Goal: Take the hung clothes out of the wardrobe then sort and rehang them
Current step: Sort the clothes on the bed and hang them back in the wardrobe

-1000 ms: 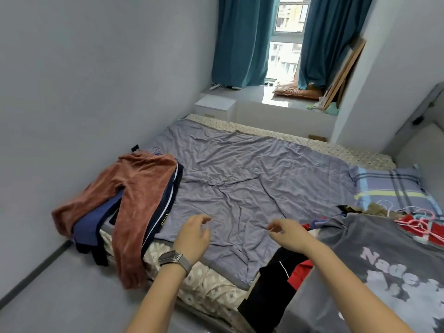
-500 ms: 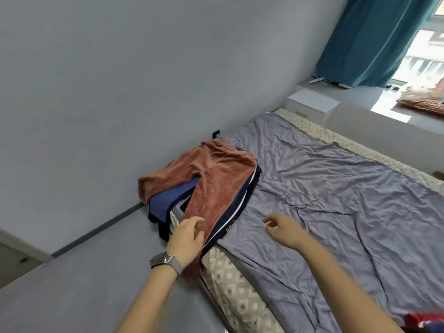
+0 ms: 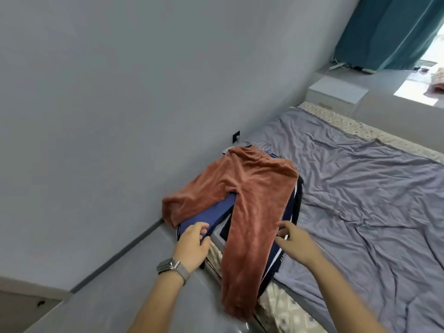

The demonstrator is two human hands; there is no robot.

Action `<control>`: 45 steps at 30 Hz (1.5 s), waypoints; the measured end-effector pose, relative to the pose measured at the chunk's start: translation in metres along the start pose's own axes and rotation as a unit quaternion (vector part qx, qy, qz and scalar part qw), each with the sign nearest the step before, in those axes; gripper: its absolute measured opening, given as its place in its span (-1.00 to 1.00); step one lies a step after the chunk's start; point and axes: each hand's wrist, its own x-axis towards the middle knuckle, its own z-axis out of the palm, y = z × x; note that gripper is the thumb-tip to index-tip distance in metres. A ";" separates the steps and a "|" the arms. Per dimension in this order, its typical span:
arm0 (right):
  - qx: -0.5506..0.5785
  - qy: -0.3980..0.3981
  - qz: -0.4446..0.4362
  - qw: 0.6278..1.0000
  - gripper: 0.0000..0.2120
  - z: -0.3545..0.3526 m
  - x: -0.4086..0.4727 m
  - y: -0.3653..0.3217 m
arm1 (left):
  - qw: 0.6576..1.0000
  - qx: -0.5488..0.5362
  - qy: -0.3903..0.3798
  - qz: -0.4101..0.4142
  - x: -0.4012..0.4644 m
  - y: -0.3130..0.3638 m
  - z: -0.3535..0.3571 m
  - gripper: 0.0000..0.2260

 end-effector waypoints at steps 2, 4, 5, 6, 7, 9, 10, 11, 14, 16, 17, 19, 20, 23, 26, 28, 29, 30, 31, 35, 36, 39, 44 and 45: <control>0.013 0.001 0.027 1.000 -0.62 0.005 0.011 -0.010 | 1.000 0.008 -0.021 0.008 0.024 -0.003 -0.007 -0.70; 0.024 0.009 0.051 0.998 -0.63 0.006 0.024 -0.014 | 0.999 0.005 -0.044 0.021 0.048 -0.001 -0.007 -0.70; 0.029 0.016 0.061 0.998 -0.63 0.005 0.031 -0.016 | 0.998 0.003 -0.057 0.027 0.061 0.001 -0.006 -0.70; 0.033 0.023 0.070 0.997 -0.63 0.003 0.040 -0.017 | 0.997 0.002 -0.069 0.034 0.073 0.004 -0.005 -0.70; 0.036 0.029 0.076 0.996 -0.63 0.002 0.050 -0.018 | 0.996 0.002 -0.077 0.041 0.086 0.007 -0.003 -0.70; 0.046 0.035 0.089 0.994 -0.62 0.001 0.070 -0.020 | 0.995 0.002 -0.090 0.047 0.107 0.009 -0.002 -0.71; 0.054 0.035 0.095 0.993 -0.62 0.000 0.081 -0.022 | 0.995 0.001 -0.093 0.047 0.117 0.008 -0.002 -0.71; 0.064 0.034 0.100 0.992 -0.61 -0.001 0.091 -0.025 | 0.994 0.002 -0.095 0.045 0.126 0.006 -0.003 -0.70; 0.087 0.030 0.105 0.990 -0.60 -0.004 0.118 -0.035 | 0.995 0.006 -0.095 0.034 0.155 0.002 -0.008 -0.71; 0.104 0.036 0.104 0.988 -0.60 -0.008 0.133 -0.040 | 0.996 0.001 -0.088 0.027 0.174 0.001 -0.009 -0.72; 0.113 0.041 0.106 0.987 -0.60 -0.010 0.139 -0.042 | 0.996 -0.006 -0.088 0.025 0.183 0.003 -0.008 -0.73; 0.125 0.046 0.112 0.985 -0.59 -0.015 0.147 -0.044 | 0.994 -0.015 -0.102 0.023 0.199 0.009 -0.004 -0.73; 0.130 0.050 0.115 0.984 -0.59 -0.017 0.150 -0.045 | 0.994 -0.017 -0.110 0.022 0.205 0.013 -0.001 -0.73; 0.137 0.070 0.124 0.980 -0.59 -0.025 0.159 -0.050 | 0.992 -0.019 -0.123 0.037 0.233 0.026 0.005 -0.73; 0.153 0.095 0.140 0.974 -0.60 -0.028 0.167 -0.058 | 0.986 -0.015 -0.151 0.062 0.270 0.040 0.007 -0.74; 0.164 0.112 0.153 0.968 -0.60 -0.026 0.172 -0.062 | 0.981 -0.009 -0.174 0.079 0.294 0.044 0.010 -0.76; 0.171 0.121 0.161 0.965 -0.59 -0.025 0.175 -0.063 | 0.978 -0.005 -0.189 0.089 0.305 0.044 0.012 -0.76; 0.176 0.127 0.169 0.961 -0.58 -0.024 0.179 -0.065 | 0.974 -0.001 -0.205 0.098 0.317 0.044 0.013 -0.76; 0.181 0.132 0.178 0.958 -0.58 -0.022 0.184 -0.068 | 0.970 0.001 -0.221 0.105 0.328 0.043 0.014 -0.76; 0.189 0.144 0.209 0.949 -0.56 -0.021 0.214 -0.080 | 0.960 0.012 -0.253 0.118 0.377 0.029 0.012 -0.76; 0.191 0.149 0.213 0.947 -0.56 -0.019 0.223 -0.083 | 0.959 0.019 -0.256 0.123 0.390 0.023 0.011 -0.76; 0.196 0.170 0.233 0.937 -0.54 -0.013 0.251 -0.090 | 0.953 0.036 -0.275 0.123 0.431 0.006 0.014 -0.76; 0.201 0.193 0.274 0.920 -0.50 -0.006 0.290 -0.089 | 0.943 0.058 -0.312 0.100 0.500 -0.013 0.039 -0.76; 0.203 0.200 0.281 0.917 -0.50 -0.006 0.298 -0.087 | 0.942 0.061 -0.318 0.093 0.513 -0.015 0.048 -0.76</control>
